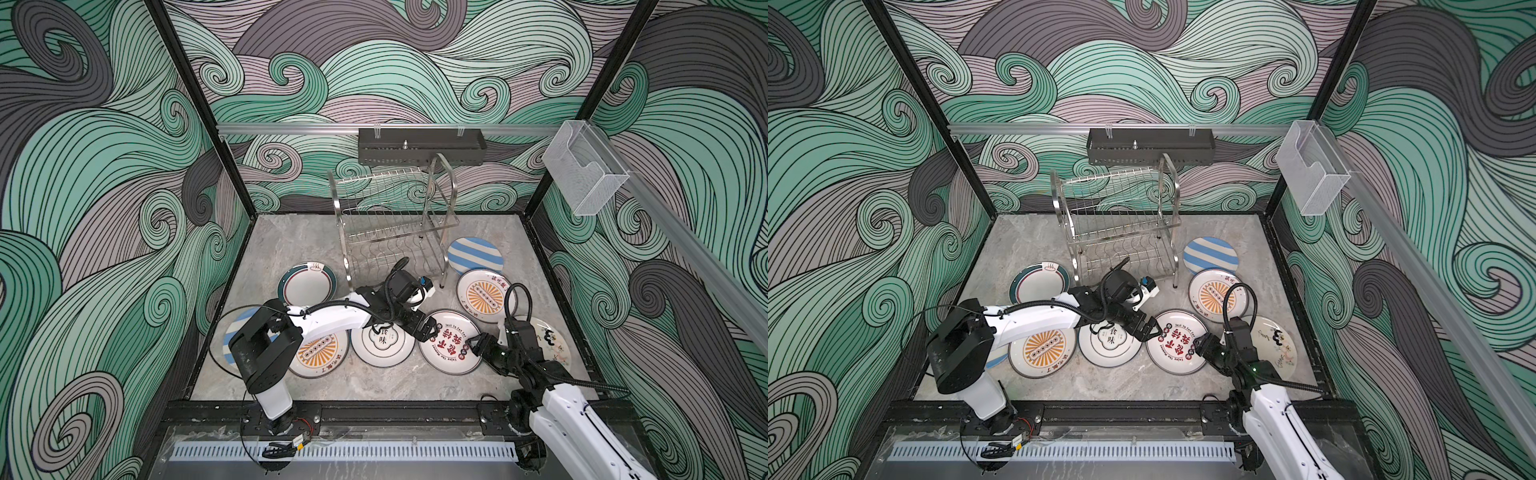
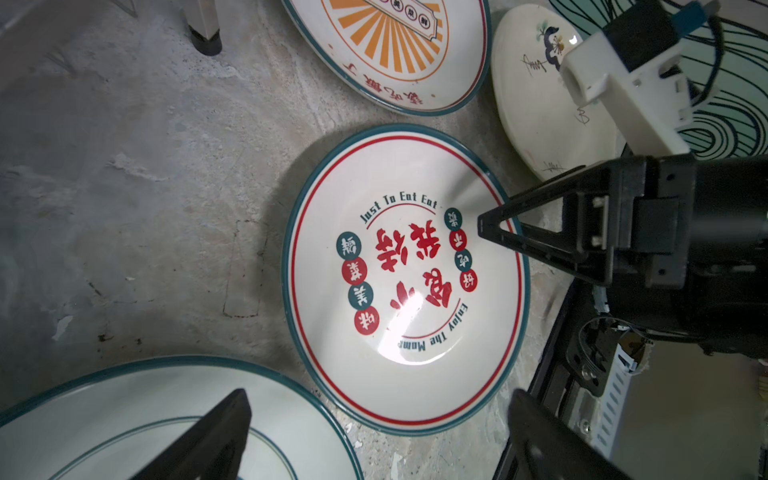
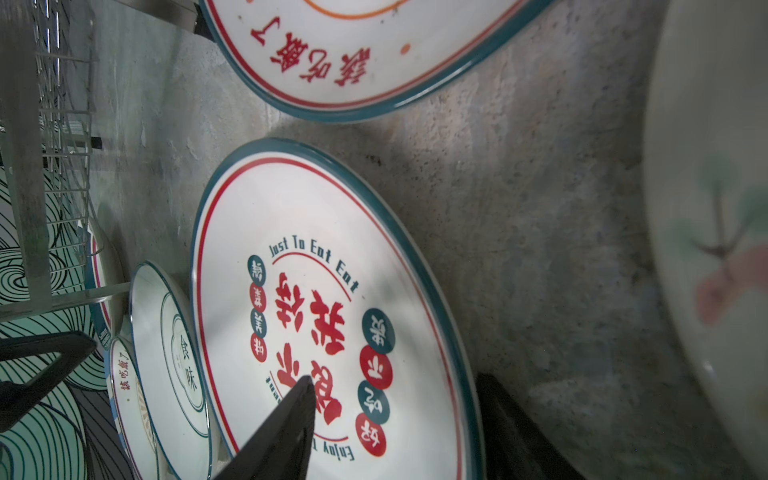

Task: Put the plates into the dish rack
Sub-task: 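Grasp the red-lettered plate rim with the right gripper and lift it upright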

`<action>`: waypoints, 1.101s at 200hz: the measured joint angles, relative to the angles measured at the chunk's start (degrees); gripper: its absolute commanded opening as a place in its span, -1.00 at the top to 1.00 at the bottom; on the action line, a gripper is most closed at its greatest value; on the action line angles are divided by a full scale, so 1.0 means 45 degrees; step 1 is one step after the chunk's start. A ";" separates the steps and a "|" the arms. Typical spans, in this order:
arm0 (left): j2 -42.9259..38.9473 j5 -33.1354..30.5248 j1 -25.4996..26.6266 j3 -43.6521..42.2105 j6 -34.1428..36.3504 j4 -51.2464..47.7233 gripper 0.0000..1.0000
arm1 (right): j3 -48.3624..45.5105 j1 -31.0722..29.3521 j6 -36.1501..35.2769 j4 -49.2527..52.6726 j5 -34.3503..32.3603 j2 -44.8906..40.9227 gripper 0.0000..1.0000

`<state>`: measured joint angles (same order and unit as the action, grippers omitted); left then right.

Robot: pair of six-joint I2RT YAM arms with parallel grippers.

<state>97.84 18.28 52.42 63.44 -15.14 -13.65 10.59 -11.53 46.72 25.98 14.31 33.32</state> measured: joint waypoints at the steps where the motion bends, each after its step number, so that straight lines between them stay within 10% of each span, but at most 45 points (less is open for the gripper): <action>1: 0.0010 0.0005 0.0000 0.0000 0.0000 0.0005 -0.97 | -0.0005 0.0000 0.0015 -0.0005 -0.0005 0.0000 -0.13; 220: 0.0019 0.0355 0.0049 0.0073 0.0058 -0.0170 -0.97 | -0.0204 0.0058 0.0981 -0.0117 -0.0073 -0.1452 1.00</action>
<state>97.93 19.88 52.64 63.77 -14.87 -14.41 9.67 -11.27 51.13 25.45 13.98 26.79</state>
